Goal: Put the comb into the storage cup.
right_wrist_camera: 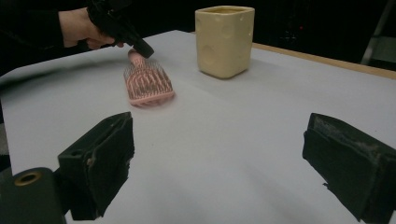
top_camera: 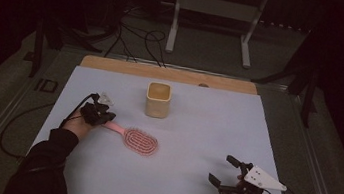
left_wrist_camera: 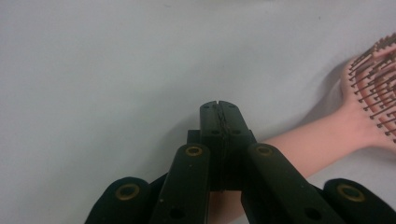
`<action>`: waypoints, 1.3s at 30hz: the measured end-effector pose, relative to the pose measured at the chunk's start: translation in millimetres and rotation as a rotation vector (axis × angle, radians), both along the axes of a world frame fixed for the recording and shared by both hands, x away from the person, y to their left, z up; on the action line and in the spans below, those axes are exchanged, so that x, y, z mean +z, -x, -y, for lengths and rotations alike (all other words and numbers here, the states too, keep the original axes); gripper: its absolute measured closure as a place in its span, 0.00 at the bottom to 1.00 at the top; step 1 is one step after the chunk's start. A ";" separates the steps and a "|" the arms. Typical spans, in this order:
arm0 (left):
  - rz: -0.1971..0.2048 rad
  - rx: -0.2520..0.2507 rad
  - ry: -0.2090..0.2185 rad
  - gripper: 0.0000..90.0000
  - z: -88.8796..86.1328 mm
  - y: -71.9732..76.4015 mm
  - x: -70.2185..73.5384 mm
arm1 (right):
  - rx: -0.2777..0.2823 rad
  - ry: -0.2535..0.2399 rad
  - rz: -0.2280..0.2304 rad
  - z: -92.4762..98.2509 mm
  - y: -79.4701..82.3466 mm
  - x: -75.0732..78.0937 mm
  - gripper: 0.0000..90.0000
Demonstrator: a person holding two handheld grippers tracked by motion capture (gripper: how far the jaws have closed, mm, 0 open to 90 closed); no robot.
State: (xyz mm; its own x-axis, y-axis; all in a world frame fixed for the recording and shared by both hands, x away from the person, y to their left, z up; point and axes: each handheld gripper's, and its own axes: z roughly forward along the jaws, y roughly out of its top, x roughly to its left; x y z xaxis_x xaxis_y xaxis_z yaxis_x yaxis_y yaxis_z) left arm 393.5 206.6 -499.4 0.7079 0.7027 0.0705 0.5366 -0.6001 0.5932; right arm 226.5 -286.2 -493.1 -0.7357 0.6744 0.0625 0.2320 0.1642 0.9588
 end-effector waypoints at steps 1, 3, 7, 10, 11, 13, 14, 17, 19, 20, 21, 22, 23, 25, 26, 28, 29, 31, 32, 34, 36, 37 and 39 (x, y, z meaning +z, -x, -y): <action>-0.004 -0.001 0.000 1.00 -0.5 0.5 -0.1 | -0.002 0.003 -0.002 0.1 0.2 0.2 0.10; -0.006 -0.007 -0.014 1.00 -1.3 2.1 0.1 | -0.002 0.003 -0.001 0.1 0.2 0.2 0.10; -0.005 -0.020 -0.029 1.00 -1.3 9.7 1.0 | -0.004 0.002 0.000 0.3 0.3 0.3 0.10; -0.006 -0.026 -0.033 1.00 -3.0 15.1 1.6 | -0.003 0.000 0.000 0.1 0.1 0.3 0.10; -0.005 -0.025 -0.034 1.00 -3.7 16.5 1.6 | -0.003 0.001 0.001 -0.4 0.2 0.4 0.10; -0.008 -0.025 -0.034 1.00 -5.0 19.1 1.7 | -0.001 0.003 0.002 -0.8 0.3 0.5 0.10; -0.008 -0.025 -0.034 1.00 -5.0 19.1 1.7 | -0.001 0.003 0.002 -0.8 0.3 0.5 0.10; -0.015 -0.029 -0.039 1.00 -7.3 22.5 1.3 | -0.001 0.002 0.003 -0.7 0.3 0.7 0.10; -0.020 -0.032 -0.045 1.00 -8.1 24.4 0.6 | -0.001 0.001 0.003 -0.4 0.1 0.6 0.10; -0.017 -0.028 -0.039 1.00 -8.1 25.6 0.1 | -0.003 0.001 0.001 -0.4 0.1 0.5 0.10; -0.022 -0.029 -0.036 1.00 -8.5 26.8 -0.1 | -0.006 0.000 -0.002 -0.4 0.2 0.5 0.10; -0.020 -0.029 -0.036 1.00 -8.7 28.2 -0.2 | -0.005 -0.002 0.000 0.1 0.0 0.5 0.10; -0.019 -0.030 -0.036 1.00 -9.1 29.7 -0.2 | -0.005 -0.006 0.000 0.2 0.0 0.6 0.10; -0.020 -0.033 -0.029 1.00 -9.1 33.0 -0.3 | -0.008 -0.005 -0.002 0.5 0.1 0.7 0.10; -0.020 -0.034 -0.027 1.00 -8.8 34.7 -0.6 | -0.008 -0.005 -0.002 0.7 -0.1 0.6 0.10; -0.020 -0.037 -0.032 1.00 -8.3 37.4 -1.1 | -0.007 -0.006 -0.002 0.6 -0.3 0.5 0.10; -0.024 -0.039 -0.033 1.00 -8.6 38.6 -1.1 | -0.006 -0.006 -0.001 0.4 -0.4 0.4 0.10; -0.027 -0.041 -0.033 1.00 -9.2 40.8 -0.9 | -0.008 -0.002 -0.002 -0.2 0.0 0.7 0.10; -0.030 -0.041 -0.032 1.00 -9.6 41.9 -0.8 | -0.008 -0.001 0.000 -0.3 -0.1 0.7 0.10; -0.031 -0.043 -0.033 1.00 -10.2 44.0 -0.7 | -0.010 -0.003 -0.002 0.0 -0.2 0.6 0.10; -0.037 -0.045 -0.034 1.00 -10.1 46.1 -0.1 | -0.012 -0.004 -0.004 0.5 -0.5 0.4 0.10; -0.038 -0.051 -0.040 1.00 -10.1 46.8 0.4 | -0.011 -0.004 -0.004 0.5 -0.6 0.3 0.10; -0.039 -0.055 -0.048 1.00 -9.5 49.3 1.1 | -0.011 -0.003 -0.004 0.5 -0.6 0.4 0.10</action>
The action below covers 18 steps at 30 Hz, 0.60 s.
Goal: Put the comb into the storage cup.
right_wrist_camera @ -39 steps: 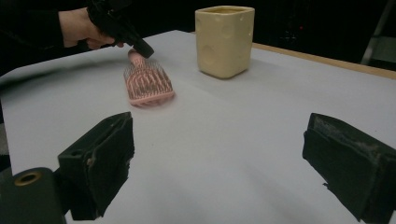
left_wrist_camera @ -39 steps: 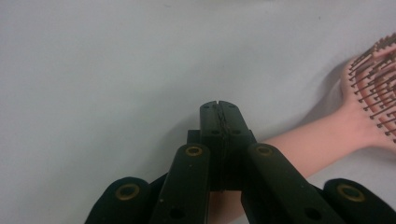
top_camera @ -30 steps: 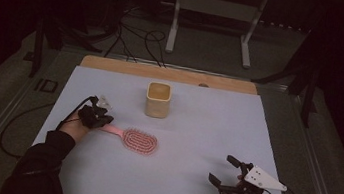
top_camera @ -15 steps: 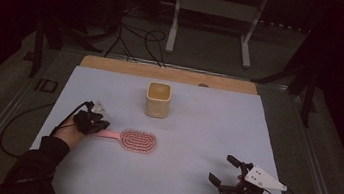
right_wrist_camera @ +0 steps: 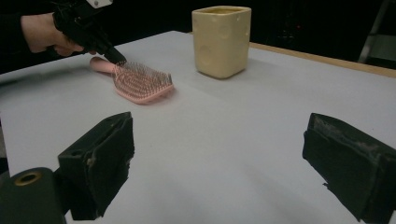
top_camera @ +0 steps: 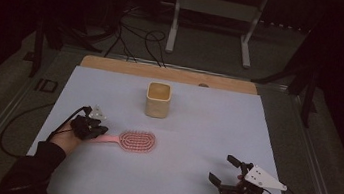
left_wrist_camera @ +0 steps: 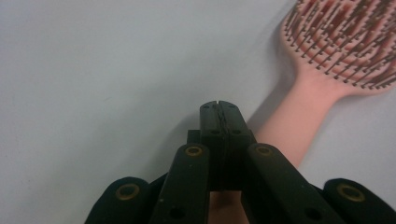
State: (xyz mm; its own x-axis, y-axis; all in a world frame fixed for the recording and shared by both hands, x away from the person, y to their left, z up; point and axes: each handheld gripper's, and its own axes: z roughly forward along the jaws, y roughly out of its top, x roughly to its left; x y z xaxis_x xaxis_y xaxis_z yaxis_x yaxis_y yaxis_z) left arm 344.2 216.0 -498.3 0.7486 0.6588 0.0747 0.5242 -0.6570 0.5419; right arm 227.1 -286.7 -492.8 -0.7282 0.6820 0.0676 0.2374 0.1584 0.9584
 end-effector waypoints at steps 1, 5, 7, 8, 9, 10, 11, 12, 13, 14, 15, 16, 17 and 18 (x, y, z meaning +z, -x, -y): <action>0.000 -0.003 -0.003 1.00 0.1 1.2 0.4 | 0.000 0.001 0.000 -0.4 0.1 0.1 0.10; -0.007 -0.011 -0.007 1.00 0.5 4.8 1.5 | -0.001 0.000 0.000 -0.2 0.1 0.2 0.10; -0.012 -0.015 -0.010 1.00 1.5 9.0 2.0 | -0.001 0.002 0.000 0.0 -0.1 0.0 0.10; -0.010 -0.019 -0.012 1.00 1.9 10.6 2.1 | -0.001 0.001 0.000 0.0 -0.1 0.0 0.10; -0.012 -0.017 -0.014 1.00 2.4 12.4 2.2 | -0.002 -0.001 -0.003 -0.1 0.0 0.1 0.10; -0.015 -0.020 -0.015 1.00 2.5 13.7 2.5 | -0.003 0.000 -0.004 -0.1 0.1 0.1 0.10; -0.014 -0.021 -0.014 1.00 2.6 15.4 2.7 | -0.003 -0.001 -0.004 -0.1 0.0 0.1 0.10; -0.009 -0.020 -0.014 1.00 2.8 17.2 2.6 | -0.003 -0.001 -0.004 0.1 -0.1 0.1 0.10; -0.015 -0.024 -0.013 1.00 2.7 18.7 2.7 | -0.005 -0.001 -0.005 -0.1 0.1 0.2 0.10; -0.017 -0.026 -0.013 1.00 2.8 20.0 2.6 | -0.004 0.000 -0.005 0.0 0.1 0.2 0.10; -0.020 -0.029 -0.019 1.00 2.9 22.0 2.7 | -0.005 -0.002 -0.006 -0.1 0.1 0.1 0.10; -0.024 -0.028 -0.021 1.00 3.1 23.2 2.7 | -0.005 -0.001 -0.006 -0.1 0.2 0.1 0.10; -0.025 -0.031 -0.020 1.00 3.3 25.0 2.7 | -0.005 0.000 -0.006 -0.2 0.2 0.1 0.10; -0.025 -0.028 -0.023 1.00 3.6 26.7 2.8 | -0.005 -0.001 -0.007 -0.2 0.1 0.0 0.10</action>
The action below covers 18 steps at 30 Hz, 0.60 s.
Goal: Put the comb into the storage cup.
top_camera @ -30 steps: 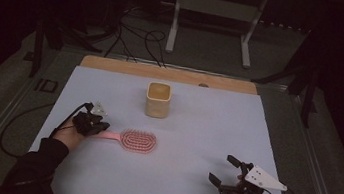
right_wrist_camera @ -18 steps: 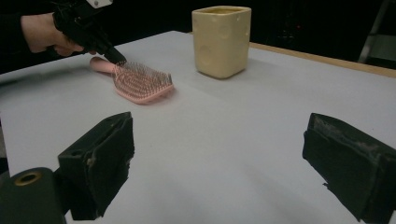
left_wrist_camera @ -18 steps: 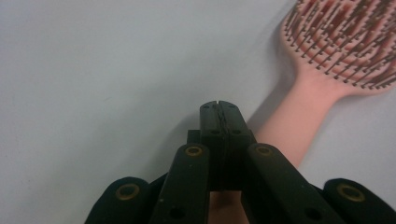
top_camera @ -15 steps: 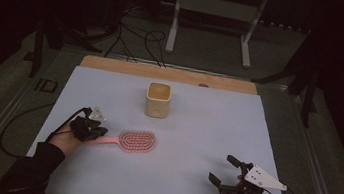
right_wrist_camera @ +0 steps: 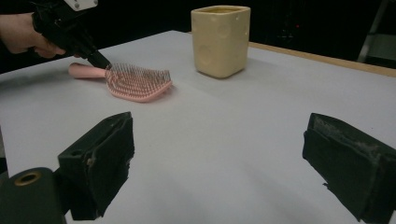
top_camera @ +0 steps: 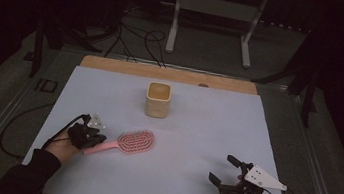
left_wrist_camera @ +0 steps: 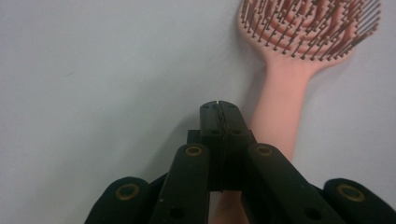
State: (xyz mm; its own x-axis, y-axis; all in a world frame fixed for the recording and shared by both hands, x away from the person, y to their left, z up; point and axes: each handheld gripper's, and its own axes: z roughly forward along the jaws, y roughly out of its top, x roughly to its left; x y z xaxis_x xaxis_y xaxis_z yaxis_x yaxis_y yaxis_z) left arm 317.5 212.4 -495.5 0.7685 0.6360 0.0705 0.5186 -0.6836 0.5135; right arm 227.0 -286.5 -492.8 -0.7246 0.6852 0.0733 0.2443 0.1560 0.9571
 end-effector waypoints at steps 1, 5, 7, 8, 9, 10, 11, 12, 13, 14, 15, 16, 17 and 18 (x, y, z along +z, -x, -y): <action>-0.003 -0.004 0.000 1.00 0.3 1.2 0.1 | -0.001 0.003 0.001 -0.1 0.0 0.0 0.10; -0.009 -0.005 -0.001 1.00 1.3 6.7 0.9 | -0.001 0.001 0.001 -0.1 0.0 0.1 0.10; -0.014 -0.004 -0.004 1.00 1.6 8.5 1.3 | 0.000 0.000 0.000 -0.1 0.1 0.1 0.10; -0.018 -0.007 -0.005 1.00 1.8 10.1 1.6 | -0.001 0.004 0.000 -0.4 0.1 -0.1 0.10; -0.019 -0.007 -0.006 1.00 2.0 12.1 1.8 | -0.001 0.004 0.001 -0.6 -0.1 -0.2 0.10; -0.019 -0.007 -0.006 1.00 2.0 12.1 1.8 | -0.001 0.004 0.001 -0.6 -0.1 -0.2 0.10; -0.022 -0.010 -0.005 1.00 2.1 13.8 2.0 | 0.000 0.003 0.001 -0.7 -0.1 -0.2 0.10; -0.022 -0.010 -0.005 1.00 2.1 13.8 2.0 | 0.001 0.004 0.000 -0.7 -0.1 -0.2 0.10; -0.027 -0.012 -0.008 1.00 2.6 15.2 2.4 | 0.000 0.005 0.000 -0.9 -0.1 -0.3 0.10; -0.027 -0.012 -0.008 1.00 2.6 15.2 2.4 | 0.000 0.005 0.000 -0.9 -0.1 -0.3 0.10; -0.028 -0.012 -0.013 1.00 3.8 17.5 2.9 | 0.000 0.003 0.001 -0.8 -0.1 -0.2 0.10; -0.028 -0.012 -0.013 1.00 3.8 17.5 2.9 | 0.000 0.003 0.001 -0.8 -0.1 -0.2 0.10; -0.036 -0.019 -0.013 1.00 4.7 19.6 3.3 | 0.000 0.004 0.001 -0.8 0.1 -0.2 0.10; -0.036 -0.019 -0.013 1.00 4.7 19.6 3.3 | 0.000 0.004 0.001 -0.8 0.1 -0.2 0.10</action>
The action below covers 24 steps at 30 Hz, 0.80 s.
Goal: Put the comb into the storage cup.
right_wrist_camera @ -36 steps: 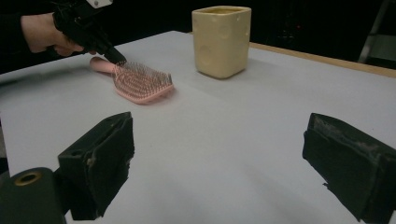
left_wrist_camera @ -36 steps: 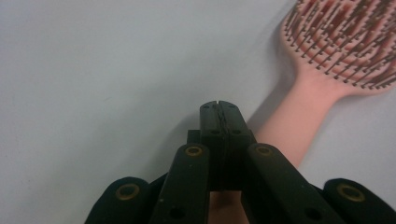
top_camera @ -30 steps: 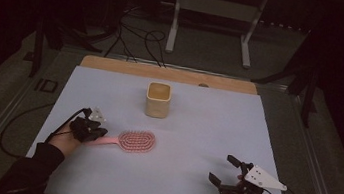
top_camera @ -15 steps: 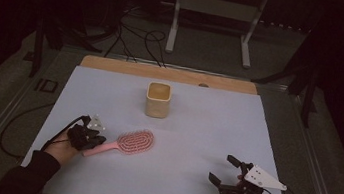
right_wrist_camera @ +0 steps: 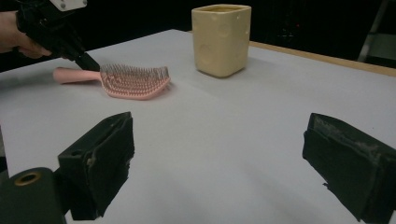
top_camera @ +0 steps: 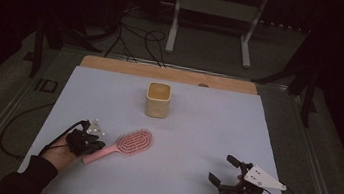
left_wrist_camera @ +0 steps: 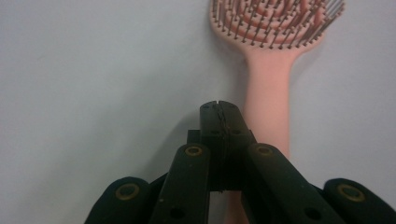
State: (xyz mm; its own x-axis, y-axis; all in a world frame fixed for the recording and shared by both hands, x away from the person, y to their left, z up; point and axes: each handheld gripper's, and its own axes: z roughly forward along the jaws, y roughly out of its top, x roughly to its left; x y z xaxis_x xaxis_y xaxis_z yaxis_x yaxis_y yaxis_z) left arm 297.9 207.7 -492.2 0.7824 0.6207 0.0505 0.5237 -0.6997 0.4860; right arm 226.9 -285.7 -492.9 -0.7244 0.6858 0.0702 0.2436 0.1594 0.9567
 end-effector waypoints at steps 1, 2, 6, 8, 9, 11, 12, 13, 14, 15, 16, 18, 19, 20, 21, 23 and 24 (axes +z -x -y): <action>-0.003 -0.001 -0.007 1.00 0.7 2.1 0.6 | 0.000 0.001 0.000 0.0 0.1 0.0 0.10; -0.003 -0.001 -0.007 1.00 0.7 2.1 0.6 | 0.000 0.001 0.000 0.0 0.1 0.0 0.10; -0.013 -0.005 -0.010 1.00 2.6 6.7 1.2 | 0.001 0.001 -0.001 -0.2 0.1 -0.2 0.10; -0.011 -0.007 -0.013 1.00 3.7 8.8 1.5 | 0.002 0.000 -0.002 -0.5 0.2 -0.3 0.10; -0.018 -0.012 -0.008 1.00 5.4 11.4 1.6 | 0.004 0.004 0.001 -0.8 0.2 -0.4 0.10; -0.019 -0.014 -0.011 1.00 7.1 13.5 1.9 | 0.004 0.003 0.000 -1.1 0.2 -0.5 0.10; -0.019 -0.014 -0.011 1.00 7.1 13.5 1.9 | 0.004 0.003 0.000 -1.1 0.2 -0.5 0.10; -0.026 -0.017 -0.011 1.00 8.6 15.4 2.2 | 0.005 0.001 -0.001 -1.1 0.3 -0.4 0.10; -0.026 -0.017 -0.011 1.00 8.6 15.4 2.2 | 0.005 0.001 -0.001 -1.1 0.3 -0.4 0.10; -0.032 -0.015 -0.008 1.00 9.1 16.2 2.3 | 0.003 0.003 0.000 -1.1 0.2 -0.4 0.10; -0.032 -0.015 -0.008 1.00 9.1 16.2 2.3 | 0.003 0.003 0.000 -1.1 0.2 -0.4 0.10; -0.041 -0.014 -0.004 1.00 9.1 16.5 2.4 | 0.004 0.002 -0.001 -1.2 0.2 -0.5 0.10; -0.042 -0.018 -0.001 1.00 9.3 17.1 2.5 | 0.004 0.003 -0.001 -1.2 0.3 -0.5 0.10; -0.044 -0.016 -0.003 1.00 9.8 17.6 2.8 | 0.005 0.002 -0.001 -1.1 0.2 -0.5 0.10; -0.052 -0.021 -0.003 1.00 10.3 18.4 3.7 | 0.005 0.003 -0.001 -1.1 0.3 -0.5 0.10; -0.056 -0.020 -0.004 1.00 10.7 18.8 4.2 | 0.006 0.002 0.000 -1.0 0.2 -0.5 0.10; -0.061 -0.025 -0.002 1.00 10.9 19.3 4.5 | 0.006 0.002 0.000 -0.9 0.1 -0.6 0.10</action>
